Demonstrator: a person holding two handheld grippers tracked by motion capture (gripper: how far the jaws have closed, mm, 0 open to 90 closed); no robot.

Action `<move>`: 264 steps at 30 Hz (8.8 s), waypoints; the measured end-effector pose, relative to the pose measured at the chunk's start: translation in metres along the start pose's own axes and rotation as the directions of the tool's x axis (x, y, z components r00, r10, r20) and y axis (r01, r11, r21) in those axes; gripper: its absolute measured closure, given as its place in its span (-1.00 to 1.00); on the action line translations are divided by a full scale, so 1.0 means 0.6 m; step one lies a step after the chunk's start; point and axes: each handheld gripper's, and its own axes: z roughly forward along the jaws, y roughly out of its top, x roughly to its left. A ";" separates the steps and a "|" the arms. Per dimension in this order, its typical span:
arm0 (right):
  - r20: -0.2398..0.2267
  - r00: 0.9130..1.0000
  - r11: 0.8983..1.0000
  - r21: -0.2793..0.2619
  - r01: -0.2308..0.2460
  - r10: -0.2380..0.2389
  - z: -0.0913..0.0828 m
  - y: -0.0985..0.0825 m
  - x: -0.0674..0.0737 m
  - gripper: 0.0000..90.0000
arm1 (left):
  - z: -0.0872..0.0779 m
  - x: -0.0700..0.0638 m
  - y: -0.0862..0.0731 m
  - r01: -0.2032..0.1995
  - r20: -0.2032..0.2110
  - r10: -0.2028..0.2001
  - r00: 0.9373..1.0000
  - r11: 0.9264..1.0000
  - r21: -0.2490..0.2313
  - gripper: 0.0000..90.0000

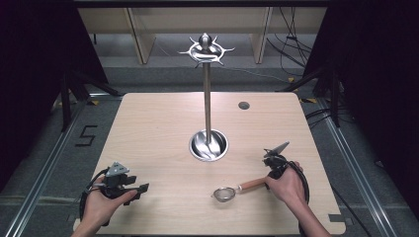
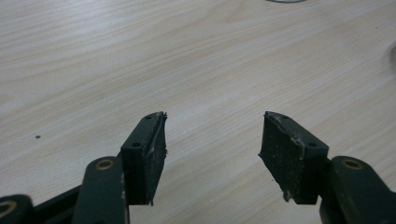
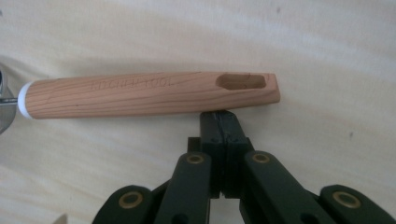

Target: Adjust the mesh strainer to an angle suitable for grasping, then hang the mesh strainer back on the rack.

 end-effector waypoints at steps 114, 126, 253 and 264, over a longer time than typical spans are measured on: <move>0.089 0.995 0.998 0.049 -0.049 0.045 0.004 0.038 0.098 0.38 | 0.007 -0.011 0.008 -0.024 0.025 0.024 0.999 1.000 -0.001 -0.08; 0.109 0.994 0.996 0.082 -0.039 0.030 0.011 0.037 0.094 0.49 | 0.007 -0.011 0.008 -0.025 0.024 0.025 0.999 1.000 0.000 -0.08; 0.046 0.941 0.513 -0.829 0.223 -0.336 -0.239 0.006 0.133 0.53 | -0.001 -0.014 0.003 -0.033 0.022 0.034 0.999 0.998 -0.046 -0.08; 0.057 0.937 0.482 -0.846 0.229 -0.345 -0.248 0.012 0.136 0.54 | 0.003 -0.017 0.002 0.003 0.018 -0.001 1.000 0.997 -0.078 -0.08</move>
